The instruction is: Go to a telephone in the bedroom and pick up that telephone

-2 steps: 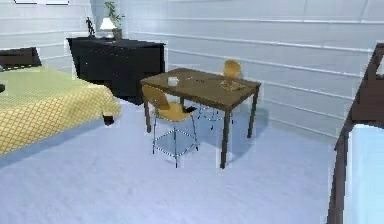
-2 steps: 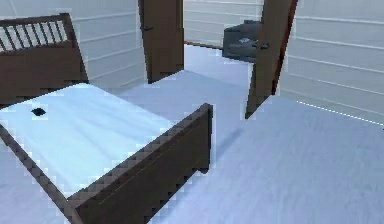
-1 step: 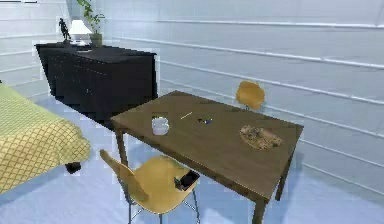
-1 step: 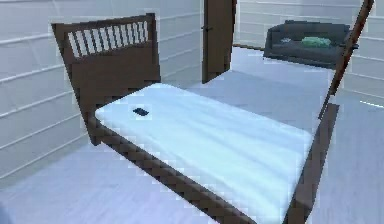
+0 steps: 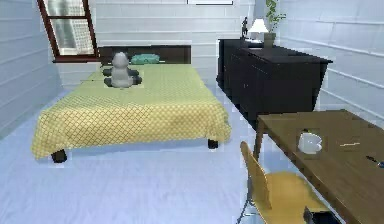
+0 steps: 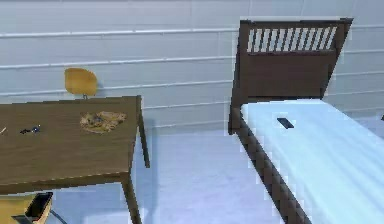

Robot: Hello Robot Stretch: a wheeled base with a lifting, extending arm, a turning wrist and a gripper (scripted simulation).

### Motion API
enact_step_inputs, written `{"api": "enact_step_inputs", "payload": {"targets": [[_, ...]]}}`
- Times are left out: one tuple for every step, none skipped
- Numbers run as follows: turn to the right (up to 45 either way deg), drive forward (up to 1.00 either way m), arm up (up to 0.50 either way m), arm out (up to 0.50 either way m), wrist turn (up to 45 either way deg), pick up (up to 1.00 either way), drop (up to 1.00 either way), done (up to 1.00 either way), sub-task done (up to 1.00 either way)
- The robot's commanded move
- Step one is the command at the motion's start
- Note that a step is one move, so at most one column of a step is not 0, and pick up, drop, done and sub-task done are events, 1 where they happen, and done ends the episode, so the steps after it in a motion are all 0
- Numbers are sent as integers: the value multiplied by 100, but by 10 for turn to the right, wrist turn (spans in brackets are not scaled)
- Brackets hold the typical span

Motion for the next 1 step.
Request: {"api": "enact_step_inputs", "payload": {"targets": [[-420, 0, 0, 0, 0, 0, 0, 0, 0]]}}
